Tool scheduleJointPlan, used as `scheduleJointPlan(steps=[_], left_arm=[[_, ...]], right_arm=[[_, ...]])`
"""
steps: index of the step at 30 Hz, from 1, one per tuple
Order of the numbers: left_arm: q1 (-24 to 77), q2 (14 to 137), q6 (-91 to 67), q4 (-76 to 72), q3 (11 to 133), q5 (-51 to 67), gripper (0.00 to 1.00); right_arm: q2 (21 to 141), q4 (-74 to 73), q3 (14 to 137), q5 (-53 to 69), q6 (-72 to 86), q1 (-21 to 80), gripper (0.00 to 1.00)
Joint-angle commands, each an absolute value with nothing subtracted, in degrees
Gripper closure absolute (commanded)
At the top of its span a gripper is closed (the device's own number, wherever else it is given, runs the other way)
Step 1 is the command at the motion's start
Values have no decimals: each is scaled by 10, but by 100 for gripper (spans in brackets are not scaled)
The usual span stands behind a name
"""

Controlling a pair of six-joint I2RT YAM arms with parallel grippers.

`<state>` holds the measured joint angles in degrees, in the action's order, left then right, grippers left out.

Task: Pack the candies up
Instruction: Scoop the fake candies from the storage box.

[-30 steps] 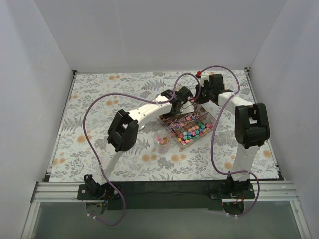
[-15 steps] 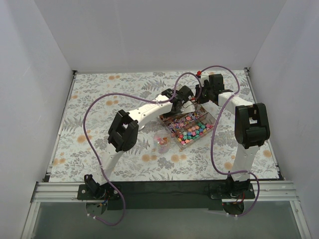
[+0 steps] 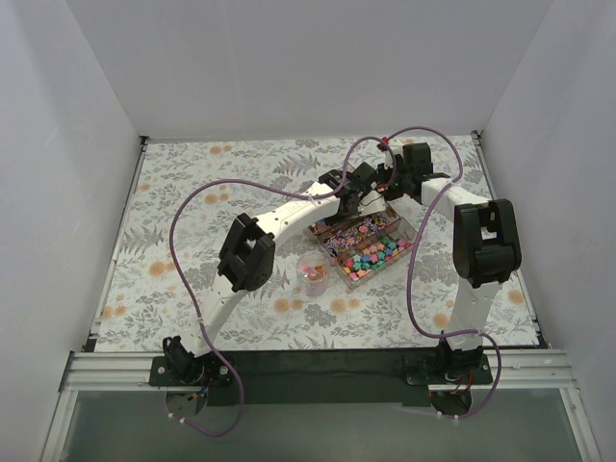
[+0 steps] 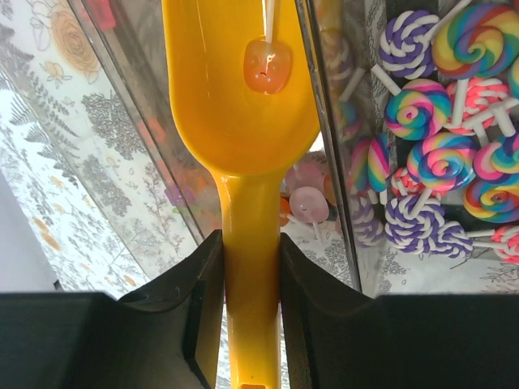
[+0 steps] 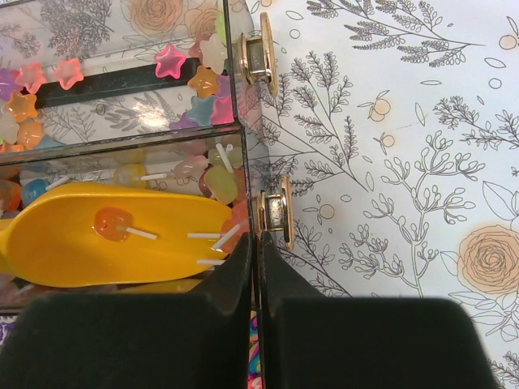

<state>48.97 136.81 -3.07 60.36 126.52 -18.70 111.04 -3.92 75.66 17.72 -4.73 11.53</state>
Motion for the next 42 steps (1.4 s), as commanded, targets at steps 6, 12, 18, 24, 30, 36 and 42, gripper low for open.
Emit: scheduleJointPlan(steps=[6,12,18,24,30,36,42], left_arm=[[511,1400,-90,583,1304,-85,100],[506,1403,-129,580,1288,-53,100],[469,1350,-185,543,1219,30,100],[468,1361,-192,542,1216,40,100],[503,1384,-148,575,1281,-68,100],[525,1402,-141,546,1303,-58,100],[524,1416,-141,563,1267,-99,100]], right_arm=[[1092,-38,766,236,-4,133,99],[1096,-15,744,257,18,122,99],[1099,11,720,281,26,101,99],[1108,21,716,301,34,98,99],[1089,21,720,302,40,99,99],[1080,20,730,309,48,99,99],[1071,21,718,314,48,99,99]])
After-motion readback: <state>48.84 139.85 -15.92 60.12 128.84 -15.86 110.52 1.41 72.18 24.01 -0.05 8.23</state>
